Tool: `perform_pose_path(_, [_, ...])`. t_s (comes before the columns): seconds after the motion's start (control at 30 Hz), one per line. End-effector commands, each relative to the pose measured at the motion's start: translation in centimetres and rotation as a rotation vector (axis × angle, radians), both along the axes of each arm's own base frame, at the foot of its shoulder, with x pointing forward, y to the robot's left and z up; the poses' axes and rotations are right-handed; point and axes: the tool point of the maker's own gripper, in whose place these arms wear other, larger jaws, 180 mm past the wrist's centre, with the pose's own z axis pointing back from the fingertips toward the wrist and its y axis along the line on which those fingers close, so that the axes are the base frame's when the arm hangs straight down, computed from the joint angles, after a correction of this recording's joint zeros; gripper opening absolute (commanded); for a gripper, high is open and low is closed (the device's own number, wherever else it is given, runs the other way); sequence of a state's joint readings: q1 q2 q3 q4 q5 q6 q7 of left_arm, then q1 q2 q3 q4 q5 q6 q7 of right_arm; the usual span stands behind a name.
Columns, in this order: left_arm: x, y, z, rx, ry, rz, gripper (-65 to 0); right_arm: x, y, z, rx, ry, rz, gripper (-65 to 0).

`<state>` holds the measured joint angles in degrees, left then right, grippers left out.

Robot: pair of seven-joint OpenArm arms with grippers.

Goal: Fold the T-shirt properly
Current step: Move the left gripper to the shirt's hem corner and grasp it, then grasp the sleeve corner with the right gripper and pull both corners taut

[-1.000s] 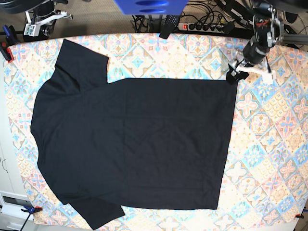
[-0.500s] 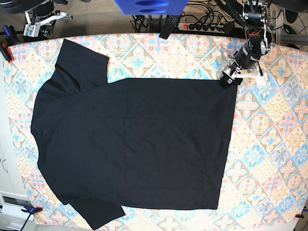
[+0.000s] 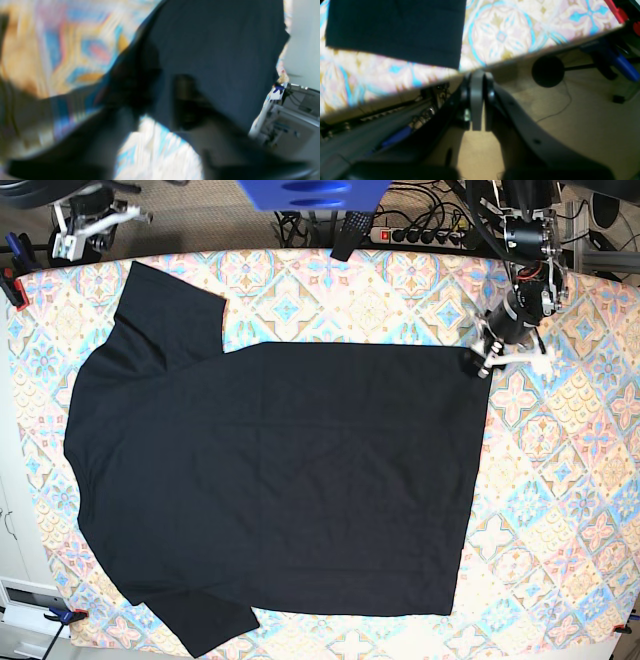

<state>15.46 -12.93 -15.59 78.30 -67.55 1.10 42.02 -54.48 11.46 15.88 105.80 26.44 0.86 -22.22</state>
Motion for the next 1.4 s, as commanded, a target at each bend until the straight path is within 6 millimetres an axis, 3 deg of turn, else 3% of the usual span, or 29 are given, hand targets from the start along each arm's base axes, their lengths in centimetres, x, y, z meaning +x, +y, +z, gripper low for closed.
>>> perform_pose_path(0.0, [0.6, -0.3, 0.9, -0.031, -0.031, -0.008, -63.1, 1.5, -0.3, 0.9, -0.013, -0.051, 0.01, -62.6])
perform_pose_path(0.27, [-0.8, -0.6, 0.4, -0.06, 0.0, -0.012, -65.0, 5.3, -0.3, 0.9, 0.008, -0.091, 0.0, -49.4])
perform_pose_path(0.33, [-1.0, -0.5, 0.3, -0.058, 0.004, -0.013, -65.0, 6.6, -0.9, 1.2, 0.005, -0.103, -0.015, -45.6])
perform_pose_path(0.43, [-1.5, -0.4, 0.3, -0.052, 0.007, -0.017, -65.0, 6.9, -2.2, 0.9, 0.005, -0.068, -0.056, -41.0])
perform_pose_path(0.6, [-2.0, -0.6, 0.8, -0.044, 0.001, -0.028, -65.0, 8.2, -3.8, -0.7, 0.13, -0.059, -0.189, -38.7])
perform_pose_path(0.8, [-2.0, 0.3, 1.0, -0.02, 0.001, -0.039, -65.0, 6.3, -3.4, -4.0, 0.255, -0.002, -0.283, -38.7])
perform_pose_path(1.17, [-1.9, 0.8, 1.2, -0.006, 0.001, -0.044, -64.9, 4.2, -2.0, -6.5, 0.323, 0.065, -0.229, -38.7])
perform_pose_path(1.37, [-1.9, 0.8, 1.2, -0.006, 0.001, -0.044, -64.9, 4.7, 0.7, -7.2, 0.36, 0.087, -0.166, -38.7])
